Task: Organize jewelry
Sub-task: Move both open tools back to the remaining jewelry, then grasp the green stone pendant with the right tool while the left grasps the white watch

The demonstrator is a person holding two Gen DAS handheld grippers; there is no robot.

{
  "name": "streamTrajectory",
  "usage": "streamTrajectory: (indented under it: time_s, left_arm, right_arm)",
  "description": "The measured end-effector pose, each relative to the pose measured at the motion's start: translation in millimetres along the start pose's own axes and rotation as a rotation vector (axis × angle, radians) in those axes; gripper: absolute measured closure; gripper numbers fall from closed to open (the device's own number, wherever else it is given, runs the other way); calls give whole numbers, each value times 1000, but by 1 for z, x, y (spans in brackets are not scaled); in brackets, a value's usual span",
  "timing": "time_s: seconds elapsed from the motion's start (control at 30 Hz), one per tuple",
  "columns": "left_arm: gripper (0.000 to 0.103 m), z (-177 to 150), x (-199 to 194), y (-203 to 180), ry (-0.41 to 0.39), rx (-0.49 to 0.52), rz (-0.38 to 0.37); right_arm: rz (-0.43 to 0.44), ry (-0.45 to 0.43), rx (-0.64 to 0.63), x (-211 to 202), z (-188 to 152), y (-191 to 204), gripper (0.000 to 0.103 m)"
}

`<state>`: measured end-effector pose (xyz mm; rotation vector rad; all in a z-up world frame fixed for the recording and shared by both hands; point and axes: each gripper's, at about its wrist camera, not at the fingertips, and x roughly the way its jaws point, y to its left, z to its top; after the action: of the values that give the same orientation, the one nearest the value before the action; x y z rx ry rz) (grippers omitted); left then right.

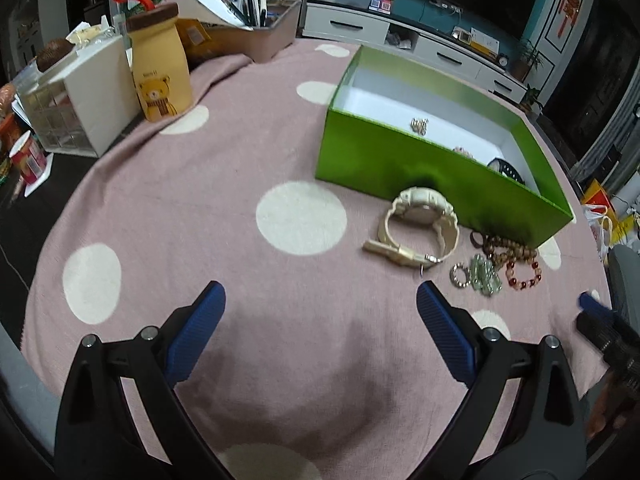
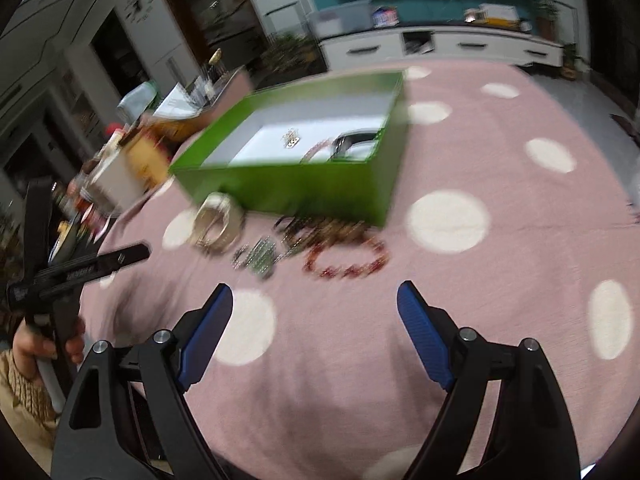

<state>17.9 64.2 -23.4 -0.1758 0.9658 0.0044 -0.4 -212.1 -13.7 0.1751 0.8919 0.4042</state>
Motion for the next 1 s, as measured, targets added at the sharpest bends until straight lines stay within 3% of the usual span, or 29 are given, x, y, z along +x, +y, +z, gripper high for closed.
streamTrajectory:
  time_s: [0.3,0.6,0.7,0.83,1.0]
  left_arm:
    - [5,-2,6,-6,-8,31,-21]
    - [5,6,15,-10,-9,47,-29]
    - [5,11,19,-13,-13,54,-35]
    - [6,18,25,-16,-14,54,-54]
    - [15,27,34,-23,-8,69,-72]
  right_arm:
    - [48,41,-82,39,5,27,50]
    - [30,57,-105,70,22,31,72]
    - [11,59,-114,76,21,31,86]
    - [5,30,-114,69,21,28,96]
    - [-1,-41,-105,44,27,23,96]
